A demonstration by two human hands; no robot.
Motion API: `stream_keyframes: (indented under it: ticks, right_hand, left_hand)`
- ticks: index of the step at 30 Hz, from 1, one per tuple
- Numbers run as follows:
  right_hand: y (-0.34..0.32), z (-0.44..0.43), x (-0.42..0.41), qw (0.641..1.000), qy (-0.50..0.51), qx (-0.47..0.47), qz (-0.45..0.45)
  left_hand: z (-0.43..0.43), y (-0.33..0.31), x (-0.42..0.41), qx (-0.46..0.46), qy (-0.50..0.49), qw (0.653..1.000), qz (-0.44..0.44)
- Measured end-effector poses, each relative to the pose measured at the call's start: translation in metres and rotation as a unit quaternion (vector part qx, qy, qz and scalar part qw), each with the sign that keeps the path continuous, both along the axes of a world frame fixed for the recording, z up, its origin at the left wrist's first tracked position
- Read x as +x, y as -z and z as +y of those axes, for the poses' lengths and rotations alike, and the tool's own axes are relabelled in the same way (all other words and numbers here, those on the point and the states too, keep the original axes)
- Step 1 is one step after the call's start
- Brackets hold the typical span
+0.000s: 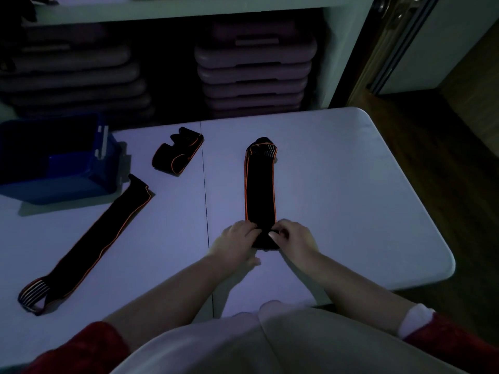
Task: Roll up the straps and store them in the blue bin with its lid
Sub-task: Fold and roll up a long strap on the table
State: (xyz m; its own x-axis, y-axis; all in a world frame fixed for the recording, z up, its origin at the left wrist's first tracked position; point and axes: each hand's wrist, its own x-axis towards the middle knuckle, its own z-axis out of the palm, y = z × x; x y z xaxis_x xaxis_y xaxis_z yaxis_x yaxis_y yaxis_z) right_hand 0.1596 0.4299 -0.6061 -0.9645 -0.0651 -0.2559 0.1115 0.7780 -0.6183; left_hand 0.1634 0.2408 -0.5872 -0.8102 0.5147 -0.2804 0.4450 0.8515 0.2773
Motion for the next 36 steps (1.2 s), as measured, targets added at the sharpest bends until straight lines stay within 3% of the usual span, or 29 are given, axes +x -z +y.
stream_keyframes:
  ticks: [3,10,15,20,24,30,34,36]
  right_hand:
    - [0.004,0.002,-0.005,0.999,-0.031,0.018,0.016]
    - [-0.001,0.015,0.006,0.982,-0.179,0.026,0.044]
    - [-0.001,0.009,-0.024,0.995,-0.097,0.012,0.011]
    - [-0.004,0.006,-0.048,0.998,-0.058,0.025,-0.006]
    - [-0.009,0.008,-0.049,0.997,-0.044,0.028,0.056]
    - [-0.017,0.011,-0.043,0.984,-0.164,0.057,0.039]
    - [-0.018,0.007,-0.057,0.995,-0.099,0.028,-0.017]
    - [-0.017,0.005,-0.064,0.997,-0.071,0.009,-0.036]
  left_hand:
    - [-0.004,-0.002,-0.010,-0.011,0.008,1.000,-0.016]
    - [-0.005,-0.016,-0.034,0.092,-0.062,0.989,-0.097]
    - [-0.003,-0.013,-0.040,0.122,-0.142,0.978,-0.093]
    - [-0.007,0.000,-0.050,-0.001,-0.037,0.999,-0.014]
    - [-0.007,-0.005,-0.067,-0.037,-0.009,0.999,-0.019]
    - [-0.014,-0.016,-0.081,0.042,-0.037,0.993,-0.099]
    - [-0.011,-0.014,-0.081,0.129,-0.150,0.973,-0.116]
    - [-0.008,-0.013,-0.081,0.135,-0.161,0.972,-0.103]
